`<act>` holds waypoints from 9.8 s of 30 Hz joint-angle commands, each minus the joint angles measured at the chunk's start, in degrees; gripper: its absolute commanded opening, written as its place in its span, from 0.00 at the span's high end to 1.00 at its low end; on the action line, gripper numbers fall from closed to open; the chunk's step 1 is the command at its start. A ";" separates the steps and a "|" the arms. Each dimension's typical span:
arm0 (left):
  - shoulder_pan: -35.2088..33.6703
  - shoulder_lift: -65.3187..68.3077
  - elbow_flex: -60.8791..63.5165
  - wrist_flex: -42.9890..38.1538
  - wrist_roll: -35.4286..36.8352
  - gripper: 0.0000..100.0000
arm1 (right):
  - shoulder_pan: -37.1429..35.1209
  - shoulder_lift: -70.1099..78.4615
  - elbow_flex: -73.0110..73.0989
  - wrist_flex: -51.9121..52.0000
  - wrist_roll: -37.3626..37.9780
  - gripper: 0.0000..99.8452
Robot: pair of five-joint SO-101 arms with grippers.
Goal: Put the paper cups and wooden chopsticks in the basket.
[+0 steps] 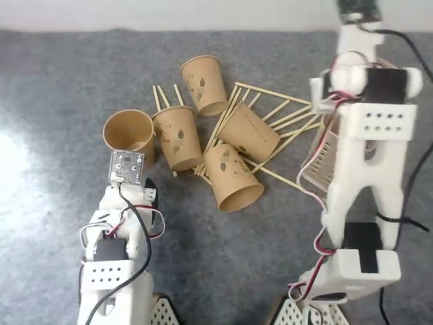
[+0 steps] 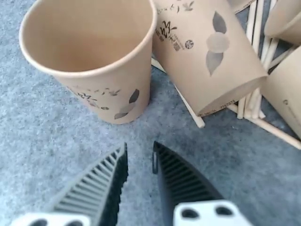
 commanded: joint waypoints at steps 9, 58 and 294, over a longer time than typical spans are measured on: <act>3.52 -0.62 0.48 -1.58 0.09 0.92 | -0.48 3.65 -1.49 2.59 -14.42 0.83; 3.69 -0.62 0.57 -1.58 0.09 0.92 | 26.07 6.46 4.75 2.51 43.34 0.99; 3.69 -0.62 1.19 -3.16 0.09 0.92 | 3.21 -56.66 53.98 -27.82 19.87 0.99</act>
